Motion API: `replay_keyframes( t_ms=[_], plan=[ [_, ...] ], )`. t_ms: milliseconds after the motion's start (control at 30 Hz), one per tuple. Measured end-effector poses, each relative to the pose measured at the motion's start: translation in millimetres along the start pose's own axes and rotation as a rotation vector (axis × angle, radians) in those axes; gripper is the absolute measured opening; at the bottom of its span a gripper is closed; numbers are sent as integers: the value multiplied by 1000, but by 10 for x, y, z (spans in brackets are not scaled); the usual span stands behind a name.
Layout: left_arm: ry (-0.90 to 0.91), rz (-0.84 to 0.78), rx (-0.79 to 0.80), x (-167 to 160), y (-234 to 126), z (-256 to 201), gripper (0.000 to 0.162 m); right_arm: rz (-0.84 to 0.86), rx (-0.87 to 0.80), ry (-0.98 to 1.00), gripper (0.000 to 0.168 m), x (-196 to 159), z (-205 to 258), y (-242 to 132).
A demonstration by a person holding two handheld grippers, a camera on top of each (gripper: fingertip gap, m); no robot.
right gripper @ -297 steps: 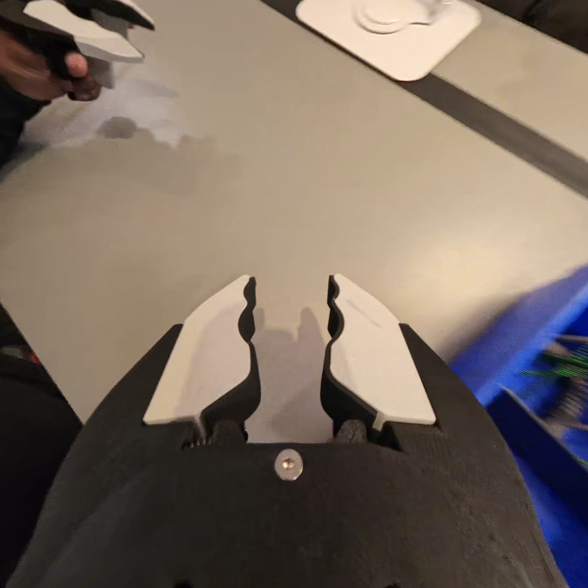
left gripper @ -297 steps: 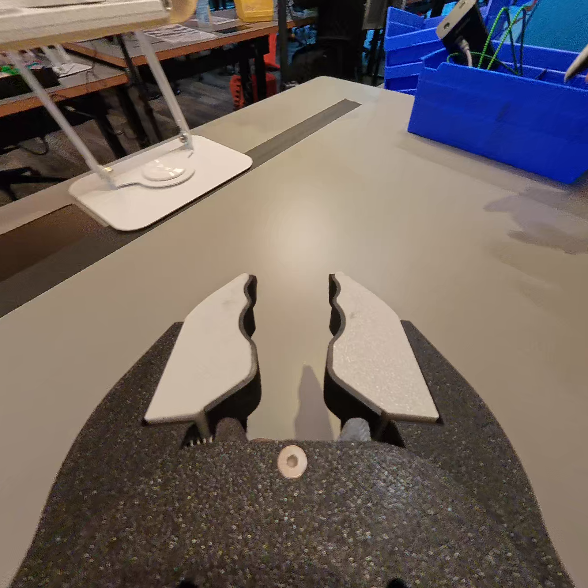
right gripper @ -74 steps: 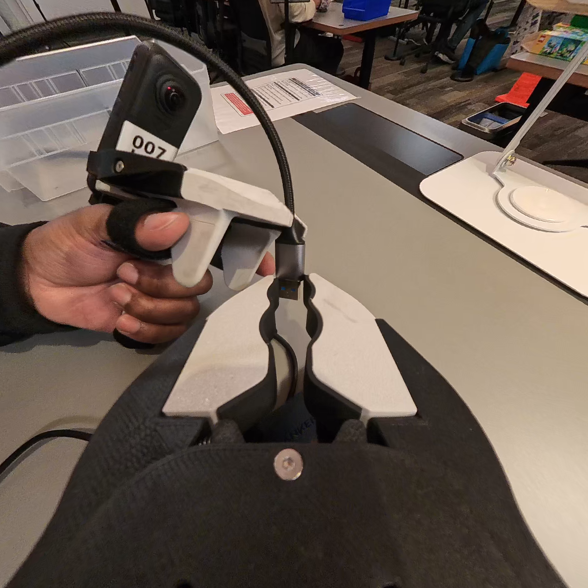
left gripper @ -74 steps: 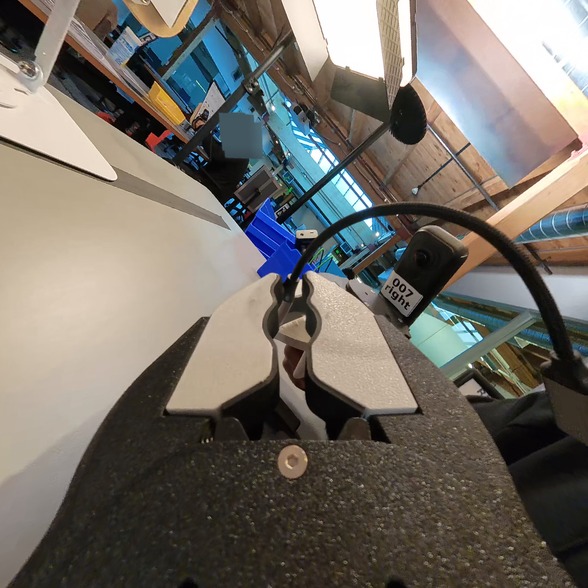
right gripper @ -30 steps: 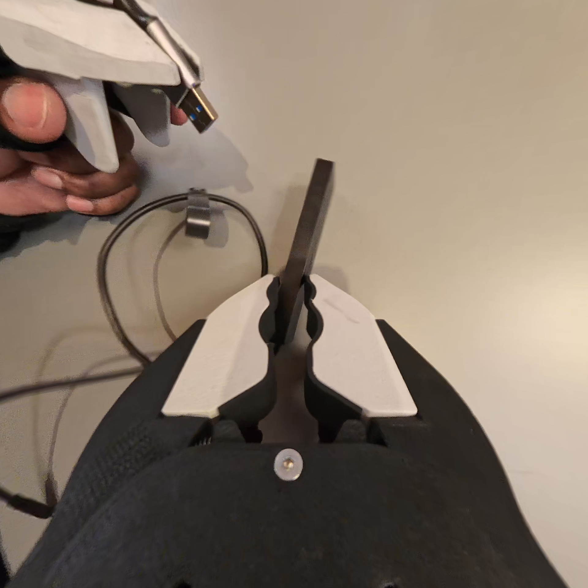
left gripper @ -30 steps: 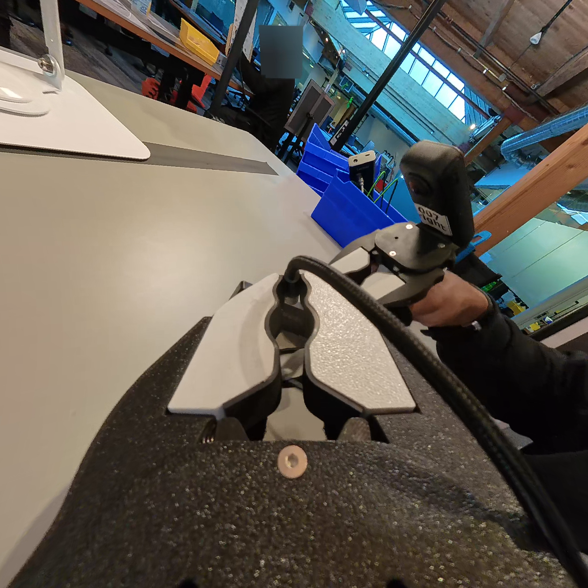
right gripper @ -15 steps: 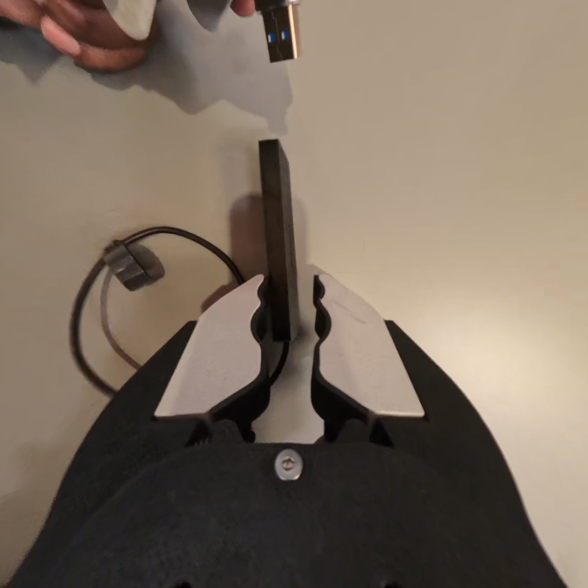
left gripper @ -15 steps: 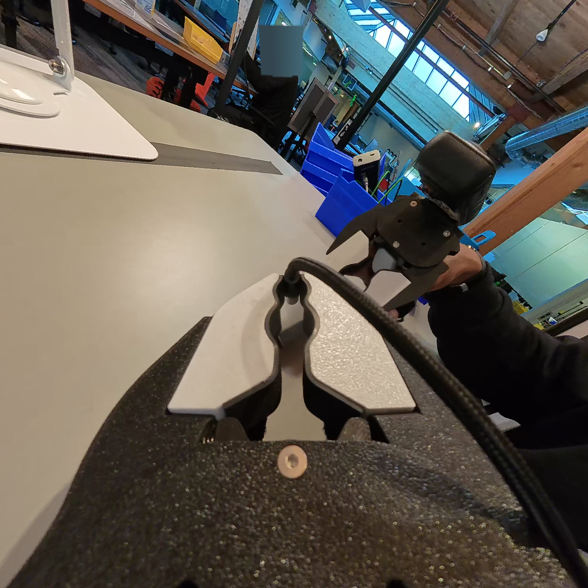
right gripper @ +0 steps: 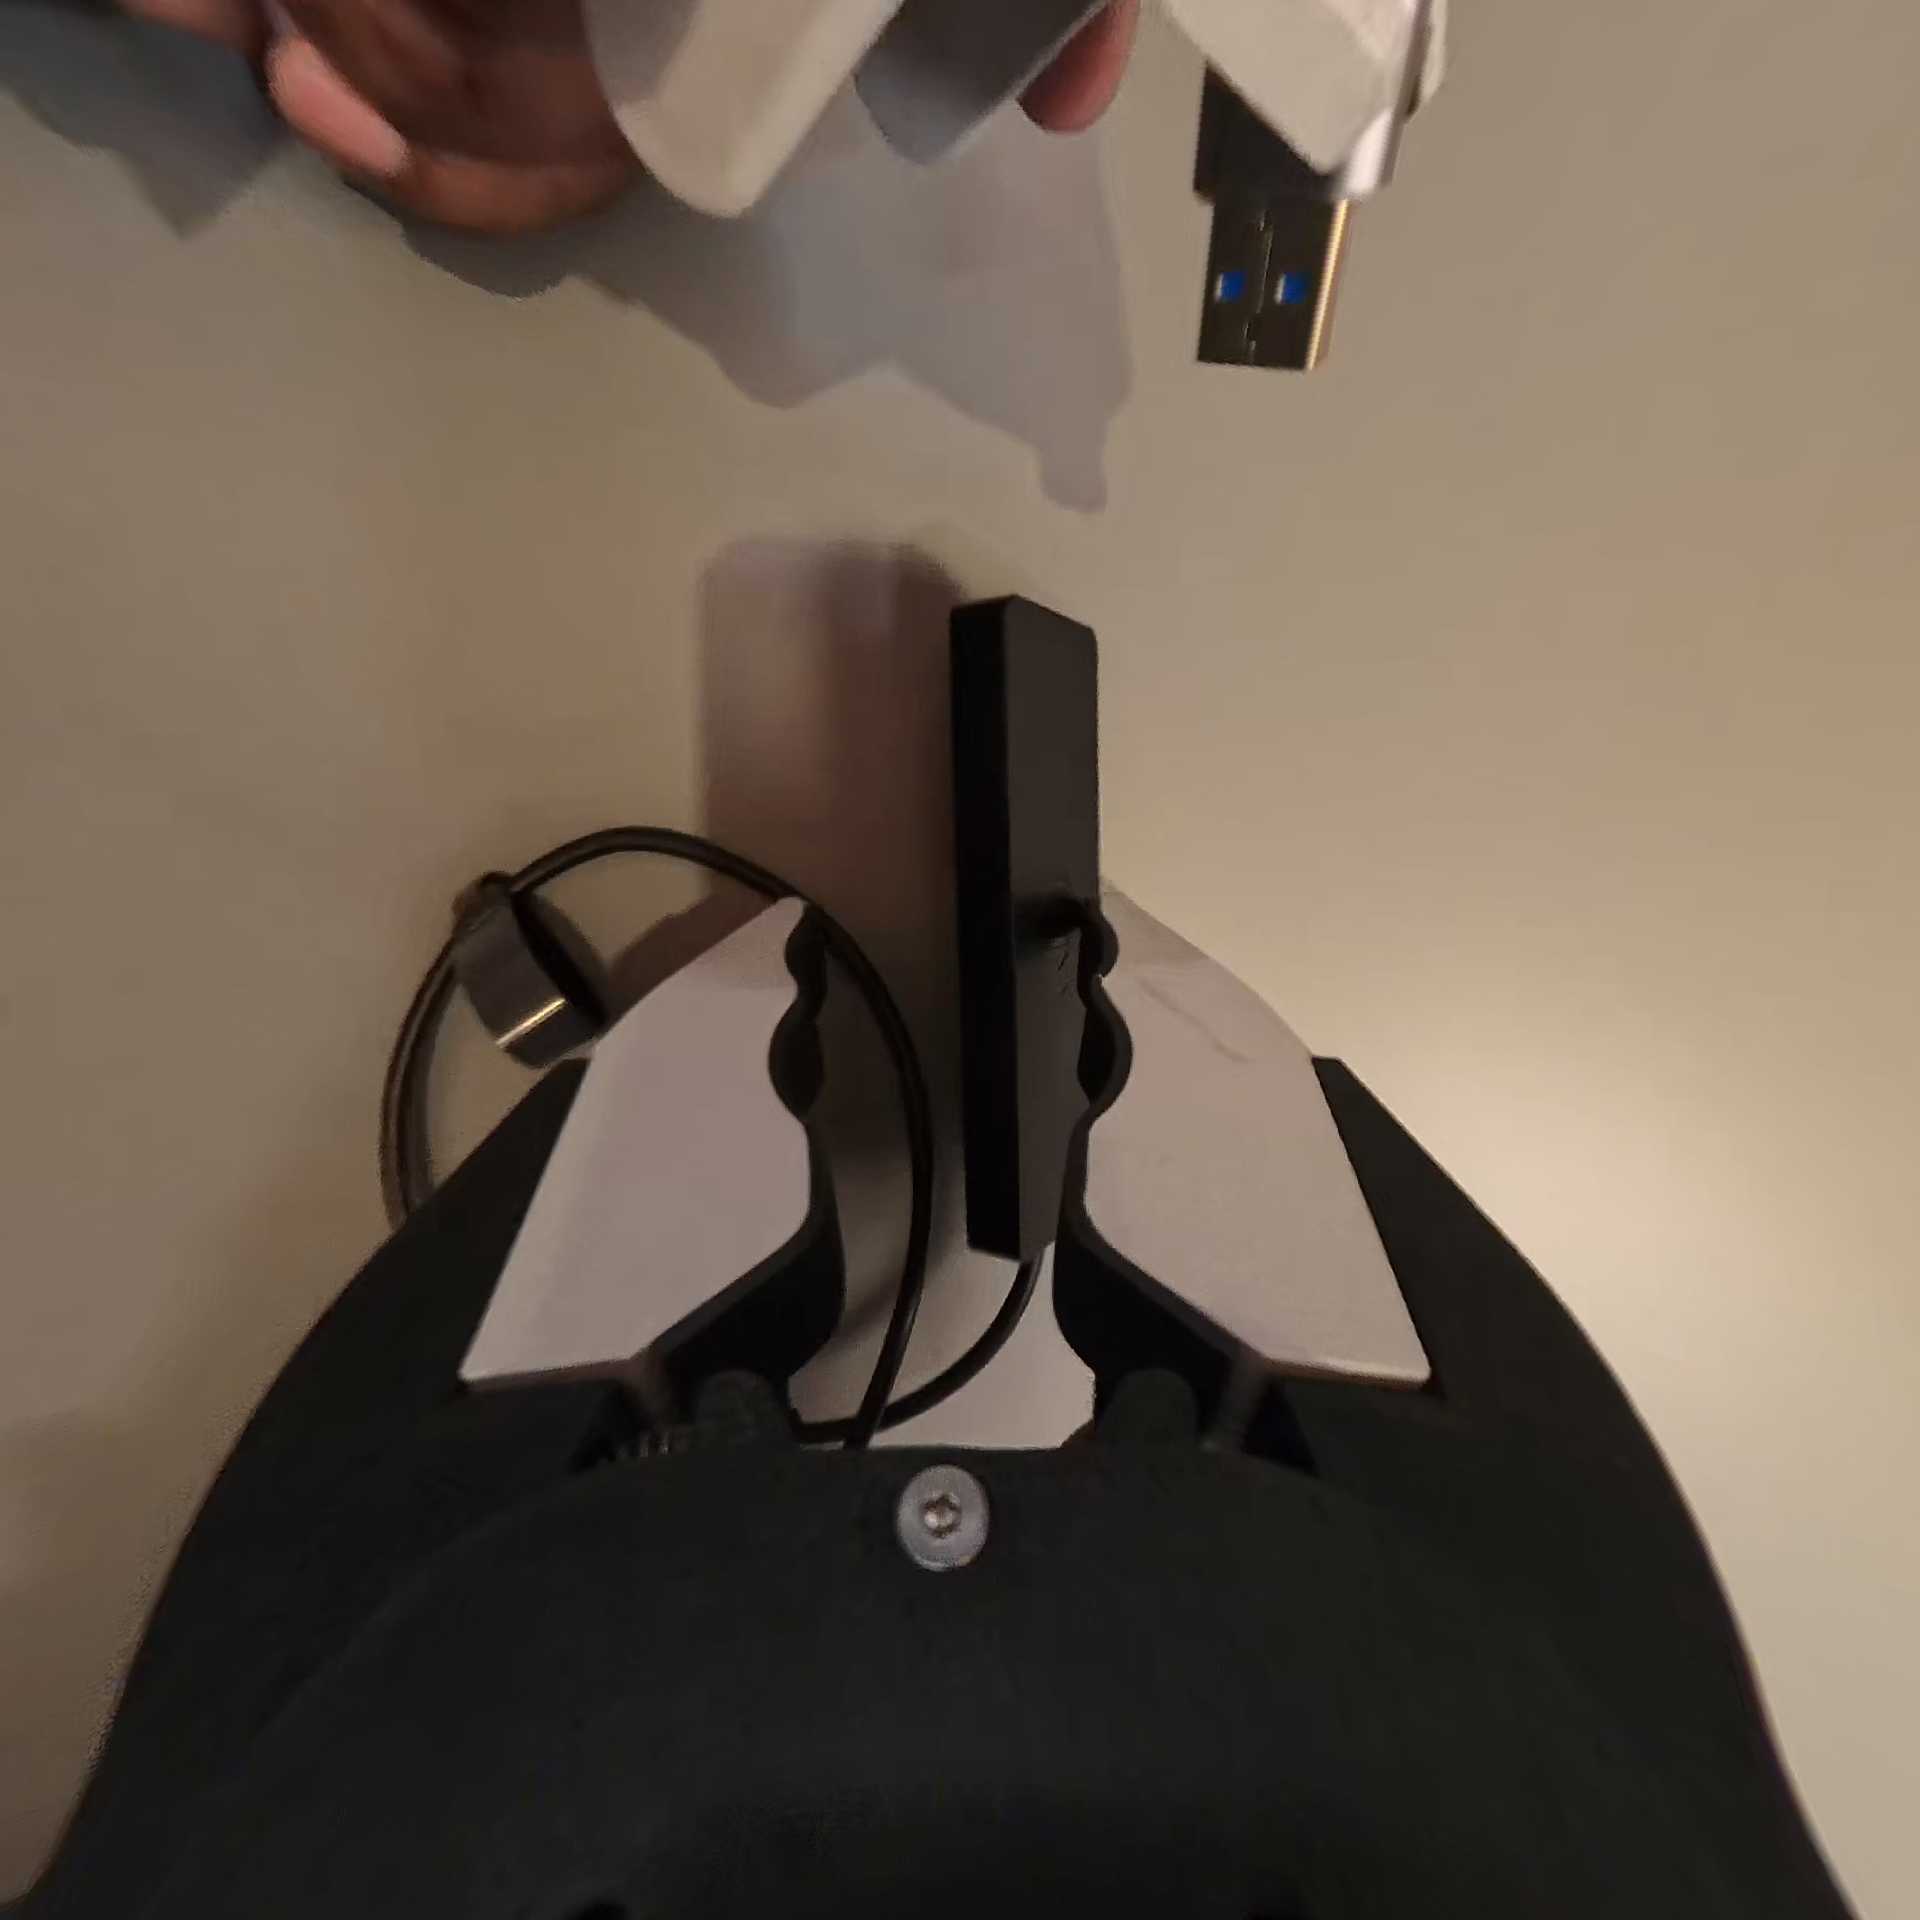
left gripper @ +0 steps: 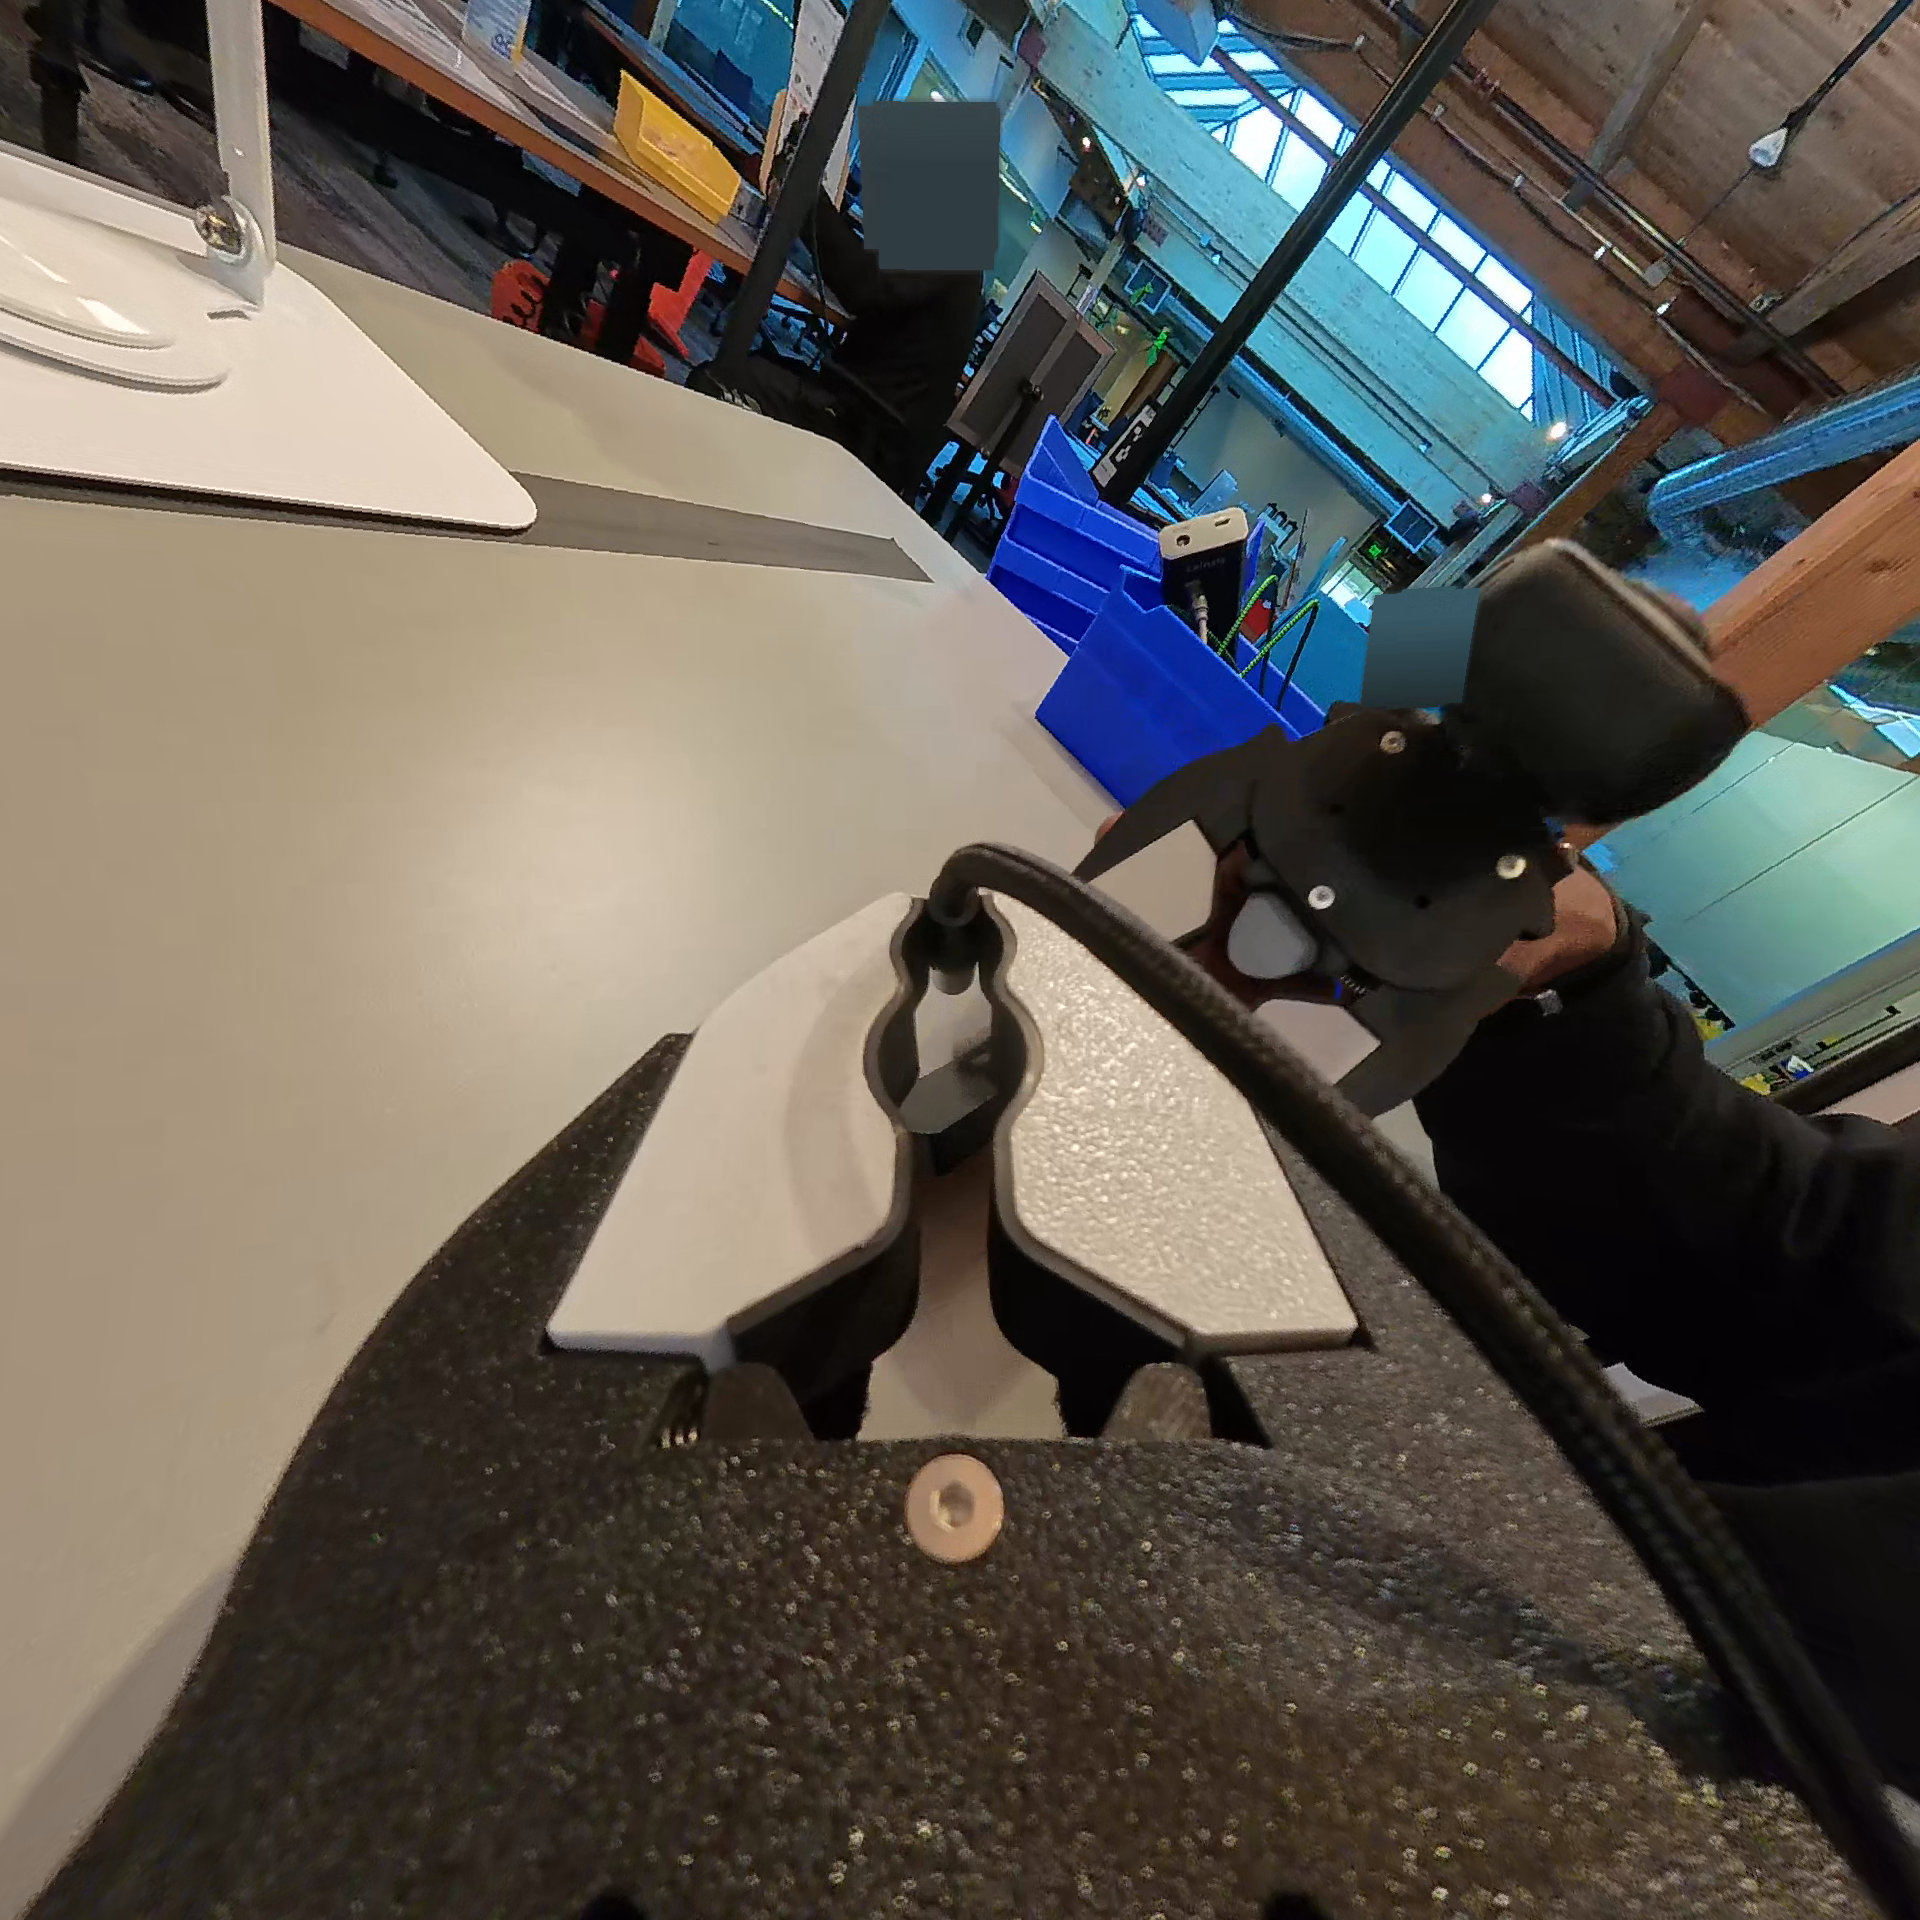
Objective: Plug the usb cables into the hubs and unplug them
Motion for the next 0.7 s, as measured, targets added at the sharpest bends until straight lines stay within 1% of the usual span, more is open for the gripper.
replay_keyframes(
  t_ms=[100, 167, 233, 300, 367, 467, 567, 600, 633, 700],
  plan=[
    [-10, -4, -1, 5, -7, 12, 11, 8, -44, -1, 36, 35, -44, 53],
    [-9, -6, 2, 9, -11, 18, 11, -17, -49, 1, 26, 72, -75, 56],
    [-7, -9, 7, 14, -17, 24, 11, -43, -58, 19, 19, 98, -127, 58],
    [-10, -24, 14, 24, -33, 37, 11, -98, -85, 47, 10, 103, -206, 20],
    [-25, -65, 10, 49, -64, 54, 11, -203, -66, 125, 11, 84, -313, -49],
    [-68, -156, -7, 95, -124, 95, 11, -437, 57, 320, 10, 41, -505, -169],
    [-125, -258, -38, 130, -186, 119, 10, -702, 258, 563, 10, -29, -657, -211],
    [-148, -290, -53, 135, -202, 121, 11, -785, 330, 630, 10, -59, -681, -205],
    [-174, -321, -72, 137, -213, 120, 7, -867, 401, 690, 10, -88, -691, -191],
    [-229, -366, -125, 124, -213, 106, 9, -1004, 537, 790, 10, -136, -672, -138]
  ],
)
Point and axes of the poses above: each gripper's, where its closed fingertips meet, y out along the fingers, x out of its top, z = x × y across the jaws, the point moved 9 cm from there along -y, back along the fingers, and after that the axes turned 1 degree about -y, right-handed, at the moved point
